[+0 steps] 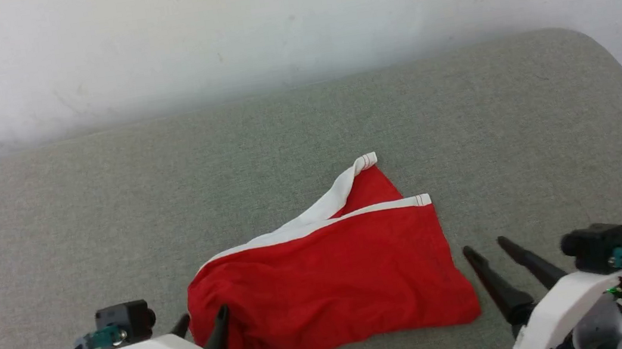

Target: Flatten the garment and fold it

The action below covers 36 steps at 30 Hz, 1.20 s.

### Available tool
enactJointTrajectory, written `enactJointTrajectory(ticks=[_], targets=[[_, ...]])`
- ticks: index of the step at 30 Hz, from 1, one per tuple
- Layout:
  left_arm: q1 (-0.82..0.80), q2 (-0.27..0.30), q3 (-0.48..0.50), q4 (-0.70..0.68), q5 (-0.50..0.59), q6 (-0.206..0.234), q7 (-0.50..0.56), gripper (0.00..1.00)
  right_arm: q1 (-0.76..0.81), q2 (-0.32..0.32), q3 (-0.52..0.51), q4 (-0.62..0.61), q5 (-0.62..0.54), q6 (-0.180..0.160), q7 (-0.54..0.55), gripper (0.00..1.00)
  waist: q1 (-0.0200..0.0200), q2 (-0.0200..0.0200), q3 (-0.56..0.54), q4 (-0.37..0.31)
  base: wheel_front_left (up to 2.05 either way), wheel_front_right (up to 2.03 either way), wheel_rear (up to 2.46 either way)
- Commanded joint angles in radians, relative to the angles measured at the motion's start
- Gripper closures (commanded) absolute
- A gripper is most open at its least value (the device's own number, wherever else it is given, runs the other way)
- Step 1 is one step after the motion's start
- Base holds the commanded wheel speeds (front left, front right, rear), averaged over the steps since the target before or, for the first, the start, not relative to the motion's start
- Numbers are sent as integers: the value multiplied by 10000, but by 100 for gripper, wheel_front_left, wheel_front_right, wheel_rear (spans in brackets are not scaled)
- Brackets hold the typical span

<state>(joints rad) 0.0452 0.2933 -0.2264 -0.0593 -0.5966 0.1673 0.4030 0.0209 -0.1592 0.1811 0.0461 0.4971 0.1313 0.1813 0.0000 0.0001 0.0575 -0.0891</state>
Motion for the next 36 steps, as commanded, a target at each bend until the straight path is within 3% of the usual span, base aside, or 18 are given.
enactJointTrajectory(ticks=[1, 10, 17, 26, 36], targets=[[136, -54, 62, -109, 137, 53, -279, 0, 150, 34, -161, -46, -119, -6, -94, 0, 0, -1, -33, 35, 0, 0, 0], [273, -471, 342, -255, 1223, 110, -3675, 0, -22, -58, -1720, 211, -406, -6, 677, 0, 0, -1, -183, 576, 0, 0, 0], [75, -851, 42, 137, 2097, 185, -5759, 0, -1306, -819, -1623, 1754, 33, -6, 2024, 0, 0, -1, 119, 1541, 0, 0, 0], [-488, -1288, -311, 244, 2570, 175, -6449, 0, -3367, -1501, -313, 3952, 1013, -6, 2897, 0, 0, -1, 892, 2775, 0, 0, 0], [-787, -1584, -411, 516, 2635, 18, -6602, 0, -4615, -1722, 1807, 5523, 2197, -6, 3136, 0, 0, -1, 1203, 2990, 0, 0, 0]])
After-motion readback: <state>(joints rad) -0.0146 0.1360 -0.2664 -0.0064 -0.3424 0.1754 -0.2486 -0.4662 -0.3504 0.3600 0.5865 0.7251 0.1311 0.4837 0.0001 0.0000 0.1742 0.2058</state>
